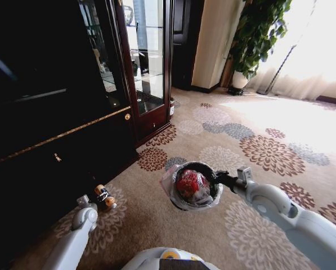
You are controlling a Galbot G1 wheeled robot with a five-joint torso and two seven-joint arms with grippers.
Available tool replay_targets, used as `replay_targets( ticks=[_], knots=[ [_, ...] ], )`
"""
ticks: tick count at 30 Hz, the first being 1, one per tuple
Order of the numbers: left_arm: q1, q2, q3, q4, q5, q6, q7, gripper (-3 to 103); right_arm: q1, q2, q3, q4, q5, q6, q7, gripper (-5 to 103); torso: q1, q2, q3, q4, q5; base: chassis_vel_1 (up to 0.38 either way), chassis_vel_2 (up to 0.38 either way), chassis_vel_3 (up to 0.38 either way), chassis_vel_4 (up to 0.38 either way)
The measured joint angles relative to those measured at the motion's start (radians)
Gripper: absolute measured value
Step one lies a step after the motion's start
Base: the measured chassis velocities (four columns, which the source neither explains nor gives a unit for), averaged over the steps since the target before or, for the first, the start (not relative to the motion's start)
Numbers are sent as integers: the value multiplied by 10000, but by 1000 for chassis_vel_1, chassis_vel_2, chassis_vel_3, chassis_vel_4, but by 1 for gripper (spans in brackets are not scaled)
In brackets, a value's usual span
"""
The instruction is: Pick up the trash from the ground and place it into the trash bin.
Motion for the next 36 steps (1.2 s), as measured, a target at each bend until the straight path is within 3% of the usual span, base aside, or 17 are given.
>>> replay_targets(
  ticks=[3,8,10,13,19,26,32,36],
  knots=[
    [-959,-190,451,752,-289,71,-340,100,289,-109,-291,-101,83,-5,-1,1,0,0,1,-7,-1,0,0,0,0],
    [-1298,-395,709,931,-312,224,-791,100,572,-153,-551,-206,156,-6,27,1,0,0,1,-6,2,0,0,0,0],
    [-1301,-565,742,904,-431,466,-1473,100,861,-170,-804,-284,246,-14,87,1,0,0,0,-3,-1,0,0,0,0],
    [-1234,-618,705,946,-454,556,-1764,100,1060,-162,-1008,-359,277,-16,97,1,0,0,0,0,0,0,0,0,0],
    [-1301,-544,662,1394,-419,532,-1788,100,1560,-26,-1633,-488,326,15,184,1,0,0,-1,-3,2,0,0,0,0],
    [-1401,-532,647,1773,-345,365,-1347,97,2104,2,-2120,-458,544,29,326,1,0,0,-1,-3,-1,0,0,0,0],
    [-1298,-546,635,1871,-312,284,-1136,70,2120,-21,-2108,-361,597,29,342,1,0,0,-1,-5,-1,0,0,0,0],
    [-1248,-543,585,1904,-313,260,-1098,59,2113,-32,-2094,-334,600,29,341,1,0,0,-1,-4,1,0,0,0,0]
  ],
)
